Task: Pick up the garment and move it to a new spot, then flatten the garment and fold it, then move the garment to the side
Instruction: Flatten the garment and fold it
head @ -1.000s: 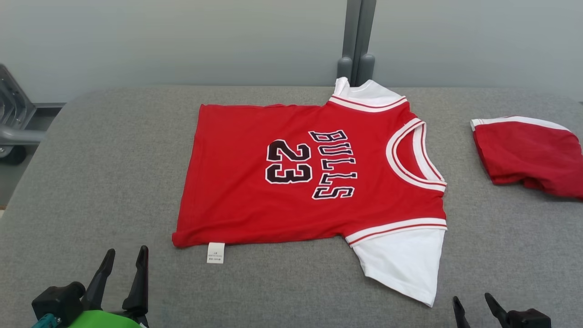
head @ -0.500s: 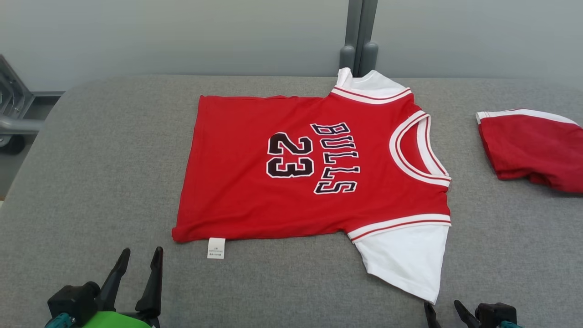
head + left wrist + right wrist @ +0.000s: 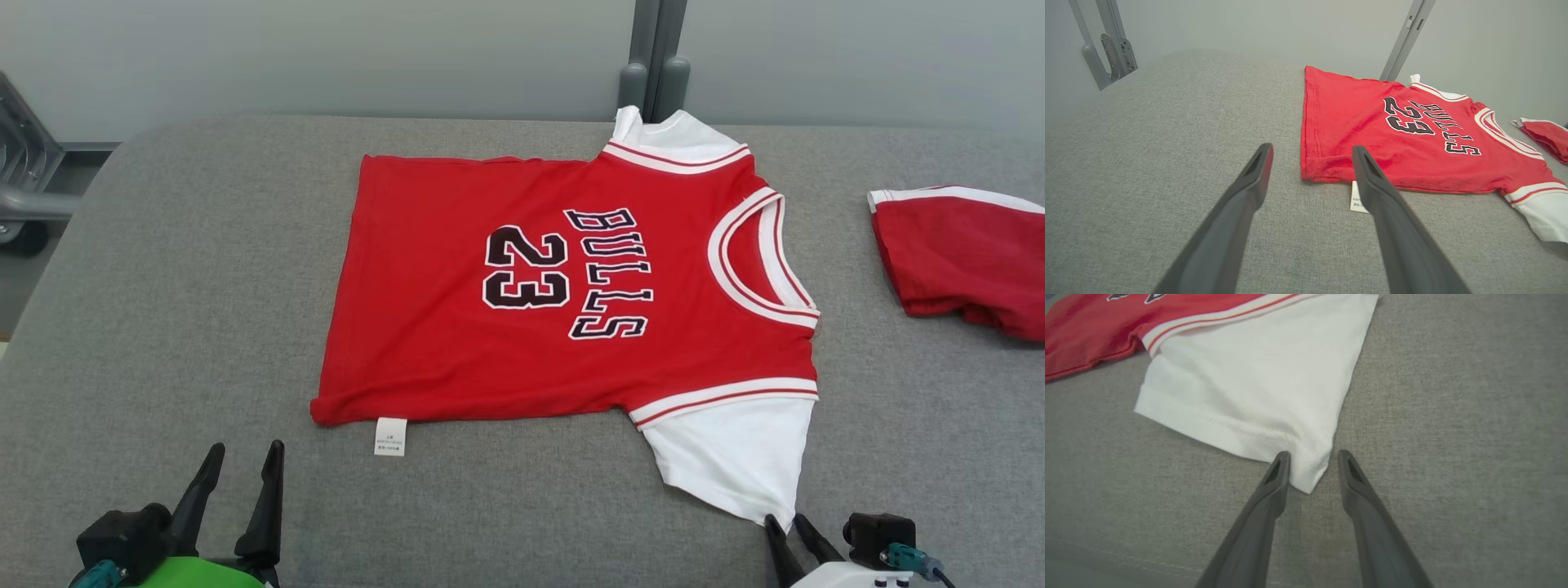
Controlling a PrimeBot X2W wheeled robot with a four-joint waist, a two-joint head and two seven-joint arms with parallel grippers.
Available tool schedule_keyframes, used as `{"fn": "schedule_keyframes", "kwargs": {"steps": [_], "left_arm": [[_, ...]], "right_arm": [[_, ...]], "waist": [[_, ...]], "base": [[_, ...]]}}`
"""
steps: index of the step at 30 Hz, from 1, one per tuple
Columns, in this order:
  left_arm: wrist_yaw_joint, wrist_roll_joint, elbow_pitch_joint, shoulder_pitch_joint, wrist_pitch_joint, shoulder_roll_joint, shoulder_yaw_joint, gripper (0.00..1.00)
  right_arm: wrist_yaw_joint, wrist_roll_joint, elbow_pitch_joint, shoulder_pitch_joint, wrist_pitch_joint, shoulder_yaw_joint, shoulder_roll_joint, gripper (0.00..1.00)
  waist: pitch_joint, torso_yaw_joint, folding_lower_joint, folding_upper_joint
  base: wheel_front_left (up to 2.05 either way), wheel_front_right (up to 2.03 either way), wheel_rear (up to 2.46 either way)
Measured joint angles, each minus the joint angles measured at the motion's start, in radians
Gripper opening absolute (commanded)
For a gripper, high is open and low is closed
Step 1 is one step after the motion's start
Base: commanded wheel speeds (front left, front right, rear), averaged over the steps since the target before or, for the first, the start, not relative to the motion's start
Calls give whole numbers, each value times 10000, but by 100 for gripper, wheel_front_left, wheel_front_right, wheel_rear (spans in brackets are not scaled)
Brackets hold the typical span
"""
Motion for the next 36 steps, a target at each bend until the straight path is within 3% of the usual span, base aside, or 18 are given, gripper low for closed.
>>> {"fn": "schedule_keyframes", "kwargs": {"steps": [1, 2, 4, 5, 9, 14, 36], "left_arm": [[0, 0, -2, 0, 0, 12, 12, 100], [0, 0, 0, 0, 0, 29, 17, 100], [0, 0, 10, 0, 0, 58, 17, 100], [0, -2, 40, 0, 0, 69, 8, 100], [-84, -59, 217, 0, 443, 63, -360, 100], [-174, -688, 708, -370, 1145, -418, -796, 100], [-245, -713, 2920, -2525, 1987, -362, -736, 100]], "right_arm": [[10, 15, 63, -72, -25, -15, 0, 46], [75, 54, 130, -133, -40, -27, -2, 38], [173, 115, 244, -259, -42, -25, 0, 4], [249, 157, 268, -307, -50, -13, 4, 0], [355, 251, 385, -455, -163, -8, 63, 0], [523, 247, 516, -705, -261, 0, 59, 0], [652, 232, 823, -1499, -527, -176, -305, 0]], "waist": [[15, -15, 0, 0], [30, -33, 0, 0], [63, -72, 0, 0], [84, -92, 0, 0], [200, -155, 0, 0], [405, -228, 0, 0], [957, -843, 1, 0]], "base": [[0, 0, 0], [0, 0, 0], [0, 0, 0], [0, 0, 0], [0, 0, 0], [0, 0, 0], [0, 0, 0]]}}
